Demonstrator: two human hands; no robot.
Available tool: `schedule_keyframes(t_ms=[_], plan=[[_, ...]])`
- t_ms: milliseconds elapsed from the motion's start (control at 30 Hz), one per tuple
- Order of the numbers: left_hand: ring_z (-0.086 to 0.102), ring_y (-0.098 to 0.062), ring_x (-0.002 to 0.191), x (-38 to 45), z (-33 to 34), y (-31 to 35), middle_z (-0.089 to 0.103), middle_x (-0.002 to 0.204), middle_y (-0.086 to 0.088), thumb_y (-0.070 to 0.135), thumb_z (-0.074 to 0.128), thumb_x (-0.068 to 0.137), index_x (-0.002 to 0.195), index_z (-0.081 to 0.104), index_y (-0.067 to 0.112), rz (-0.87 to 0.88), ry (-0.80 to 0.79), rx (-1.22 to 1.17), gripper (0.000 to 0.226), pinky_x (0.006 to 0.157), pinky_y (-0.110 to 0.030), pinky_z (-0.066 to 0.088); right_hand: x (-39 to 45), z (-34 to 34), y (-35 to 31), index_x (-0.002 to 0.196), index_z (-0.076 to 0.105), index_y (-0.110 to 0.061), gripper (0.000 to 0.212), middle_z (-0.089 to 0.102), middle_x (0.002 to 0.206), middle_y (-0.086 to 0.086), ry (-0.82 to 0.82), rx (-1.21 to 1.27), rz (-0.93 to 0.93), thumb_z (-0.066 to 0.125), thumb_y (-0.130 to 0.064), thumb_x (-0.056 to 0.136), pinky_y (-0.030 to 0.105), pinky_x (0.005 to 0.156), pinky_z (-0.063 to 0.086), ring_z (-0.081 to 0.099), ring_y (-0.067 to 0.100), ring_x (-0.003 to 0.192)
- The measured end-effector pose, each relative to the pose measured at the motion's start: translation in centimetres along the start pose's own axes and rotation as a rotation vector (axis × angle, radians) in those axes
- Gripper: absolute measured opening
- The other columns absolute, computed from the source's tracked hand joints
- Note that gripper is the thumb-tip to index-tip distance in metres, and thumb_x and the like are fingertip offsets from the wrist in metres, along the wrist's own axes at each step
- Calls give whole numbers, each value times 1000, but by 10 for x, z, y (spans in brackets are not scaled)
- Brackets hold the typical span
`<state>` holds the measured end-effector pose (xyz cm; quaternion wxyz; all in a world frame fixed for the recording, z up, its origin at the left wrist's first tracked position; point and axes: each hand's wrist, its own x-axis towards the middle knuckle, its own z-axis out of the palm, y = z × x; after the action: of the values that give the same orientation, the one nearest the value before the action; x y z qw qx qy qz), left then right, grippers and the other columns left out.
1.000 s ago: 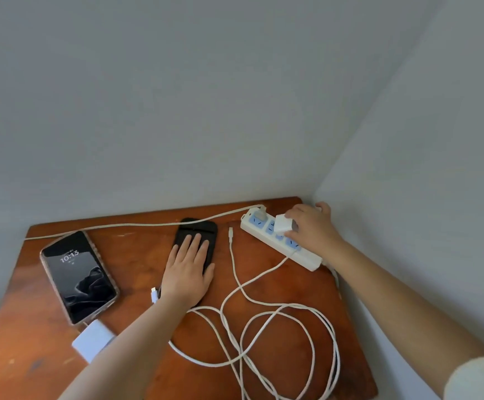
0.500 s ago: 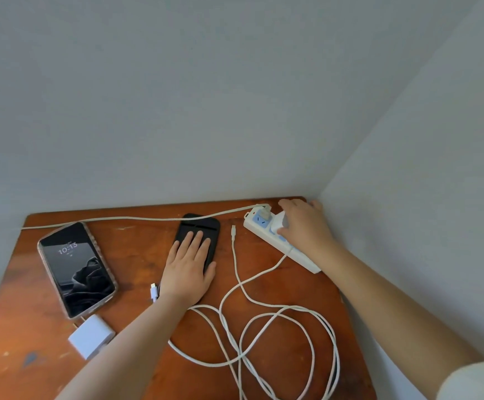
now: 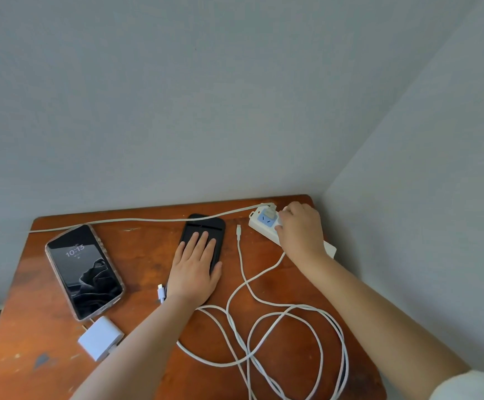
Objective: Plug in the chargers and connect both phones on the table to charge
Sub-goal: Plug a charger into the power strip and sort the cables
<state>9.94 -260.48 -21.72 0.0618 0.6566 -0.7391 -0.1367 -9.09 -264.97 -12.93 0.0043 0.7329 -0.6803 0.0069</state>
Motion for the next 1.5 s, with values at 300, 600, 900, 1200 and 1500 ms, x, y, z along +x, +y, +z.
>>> schedule_keyframes(t_ms=[300, 600, 900, 1200, 1500], plan=[[-2, -17, 143, 0, 1, -1, 9, 156, -1, 46, 26, 94, 143, 12, 23, -2, -7, 24, 56, 108, -31, -13, -9, 4, 2, 119, 58, -2, 36, 61, 118, 14, 6, 28, -1, 64, -20, 88, 30, 85, 48, 54, 25, 109], [-2, -17, 143, 0, 1, 0, 11, 155, -1, 45, 27, 94, 143, 14, 21, -4, 2, 10, 56, 108, -31, -12, 8, 4, 7, 126, 54, -11, 35, 54, 125, 8, -40, -29, -16, 54, -26, 94, 33, 95, 37, 46, 21, 115], [-3, -16, 143, 0, 0, 0, 9, 156, 2, 48, 24, 94, 143, 11, 24, -20, -9, 15, 56, 108, -30, -13, 4, 4, 11, 128, 52, -11, 38, 54, 129, 7, -45, -40, -50, 52, -28, 95, 29, 101, 37, 44, 22, 120], [-1, -16, 143, -2, -1, 1, 11, 155, 1, 45, 27, 94, 143, 14, 23, -16, 3, -10, 55, 107, -29, -14, 15, -8, 13, 126, 56, -11, 36, 56, 125, 7, -111, -14, -66, 49, -31, 96, 25, 89, 45, 47, 20, 115], [-3, -16, 143, 1, -1, 1, 9, 156, 2, 46, 24, 94, 143, 12, 24, -5, -13, 12, 55, 107, -29, -15, 2, 1, 13, 130, 51, -10, 38, 52, 131, 8, -99, -3, -27, 50, -26, 96, 29, 101, 42, 40, 22, 127]])
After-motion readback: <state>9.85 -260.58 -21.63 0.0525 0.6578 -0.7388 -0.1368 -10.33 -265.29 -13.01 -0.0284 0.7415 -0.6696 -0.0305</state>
